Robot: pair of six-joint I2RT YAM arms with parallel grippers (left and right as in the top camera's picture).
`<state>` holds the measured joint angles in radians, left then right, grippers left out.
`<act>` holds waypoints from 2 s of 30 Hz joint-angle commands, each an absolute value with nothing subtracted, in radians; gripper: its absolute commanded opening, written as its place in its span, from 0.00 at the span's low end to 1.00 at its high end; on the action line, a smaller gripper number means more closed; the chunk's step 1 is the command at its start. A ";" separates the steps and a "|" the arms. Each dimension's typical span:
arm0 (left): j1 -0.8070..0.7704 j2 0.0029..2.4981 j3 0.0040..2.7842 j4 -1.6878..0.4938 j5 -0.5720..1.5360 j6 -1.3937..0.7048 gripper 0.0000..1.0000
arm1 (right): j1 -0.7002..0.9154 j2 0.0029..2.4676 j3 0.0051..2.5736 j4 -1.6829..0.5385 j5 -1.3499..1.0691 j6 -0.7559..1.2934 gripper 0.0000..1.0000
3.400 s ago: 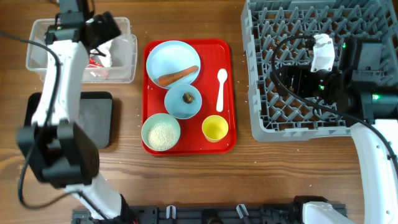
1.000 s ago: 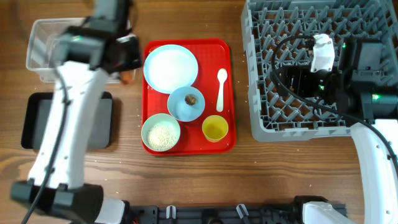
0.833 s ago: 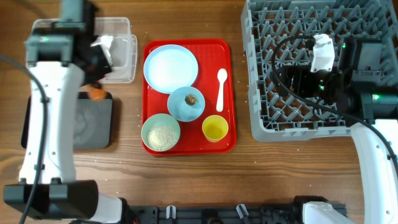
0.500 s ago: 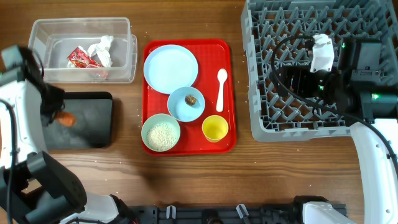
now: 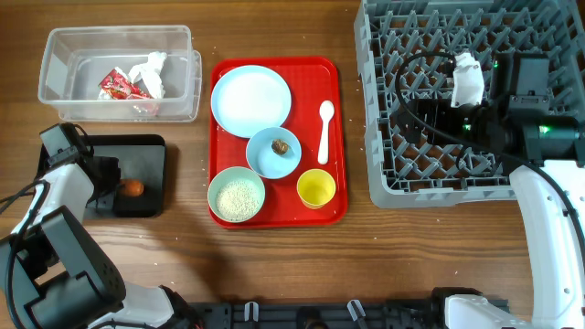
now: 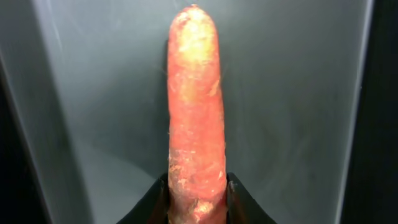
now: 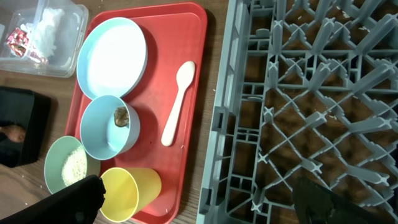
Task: Sort waste into correct bins and load items into the dishwasher rack
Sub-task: 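Carry the carrot left and place it on the black tray, then reach the left gripper to the blue bowl and grasp its rim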
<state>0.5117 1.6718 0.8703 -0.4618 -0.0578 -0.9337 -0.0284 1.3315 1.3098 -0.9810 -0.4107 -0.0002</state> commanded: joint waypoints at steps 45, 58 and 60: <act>-0.354 1.691 1.423 -0.879 0.036 -0.160 1.00 | -0.031 1.222 1.322 -0.929 -0.438 -0.001 1.00; -0.417 1.812 1.422 -0.928 0.135 0.072 0.89 | -0.031 1.315 1.321 -0.943 -0.438 -0.001 1.00; -0.470 1.814 1.422 -0.952 0.133 0.131 0.87 | -0.031 1.320 1.321 -0.943 -0.437 -0.001 1.00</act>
<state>-0.3939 1.8084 1.4094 -0.9279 0.0856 -0.0200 -0.0284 1.3067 1.3102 -0.9436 -0.4191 -0.0006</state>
